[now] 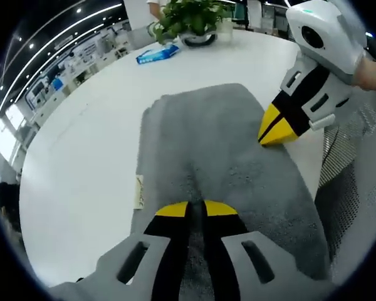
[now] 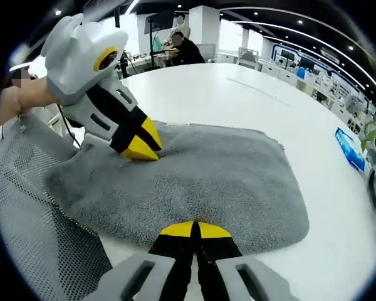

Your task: Open the folded towel by lifting each exposed corner and separating the folded layers until the towel lies flat within the target outline without major curled edges

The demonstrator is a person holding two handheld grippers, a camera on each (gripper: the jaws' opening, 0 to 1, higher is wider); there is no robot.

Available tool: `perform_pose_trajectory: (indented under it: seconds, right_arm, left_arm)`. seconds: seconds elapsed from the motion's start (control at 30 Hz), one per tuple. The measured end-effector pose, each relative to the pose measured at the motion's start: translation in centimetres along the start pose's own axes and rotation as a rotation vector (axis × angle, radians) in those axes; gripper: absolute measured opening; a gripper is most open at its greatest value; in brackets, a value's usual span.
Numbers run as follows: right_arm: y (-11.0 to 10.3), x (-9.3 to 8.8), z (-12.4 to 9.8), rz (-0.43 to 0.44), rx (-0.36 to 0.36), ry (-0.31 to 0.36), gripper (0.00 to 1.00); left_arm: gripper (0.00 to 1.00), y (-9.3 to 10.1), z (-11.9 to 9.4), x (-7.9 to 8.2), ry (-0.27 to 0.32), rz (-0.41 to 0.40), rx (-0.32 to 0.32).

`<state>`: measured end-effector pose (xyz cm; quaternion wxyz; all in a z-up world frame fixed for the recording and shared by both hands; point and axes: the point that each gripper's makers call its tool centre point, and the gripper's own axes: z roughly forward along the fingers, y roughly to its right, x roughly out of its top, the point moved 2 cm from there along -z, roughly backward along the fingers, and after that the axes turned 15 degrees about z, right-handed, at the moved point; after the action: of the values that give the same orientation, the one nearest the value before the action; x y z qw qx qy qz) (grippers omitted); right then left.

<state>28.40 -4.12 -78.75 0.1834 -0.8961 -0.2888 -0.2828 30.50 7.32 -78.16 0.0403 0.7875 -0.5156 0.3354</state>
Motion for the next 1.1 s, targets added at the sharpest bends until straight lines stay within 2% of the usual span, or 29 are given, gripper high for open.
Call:
perform_pose_trajectory:
  seconds: [0.07,0.17,0.23,0.43,1.1]
  right_arm:
    - [0.2,0.1,0.0,0.004,-0.001,0.001,0.00]
    - [0.5,0.2,0.1,0.003,-0.009,0.003,0.00]
    - [0.7,0.4,0.2,0.002,-0.014,0.005,0.00]
    - [1.2,0.7,0.3,-0.002,-0.024,0.010,0.00]
    - [2.5,1.4,0.6,-0.010,-0.048,0.015,0.00]
  left_arm:
    - [0.06,0.1,0.0,0.0,0.010,-0.029,0.001]
    - [0.06,0.1,0.0,-0.1,0.043,-0.133,-0.022]
    - [0.06,0.1,-0.1,-0.2,0.049,-0.165,-0.026]
    - [0.06,0.6,-0.2,0.0,0.051,-0.140,-0.015]
    - [0.06,1.4,-0.2,0.3,0.047,-0.150,-0.016]
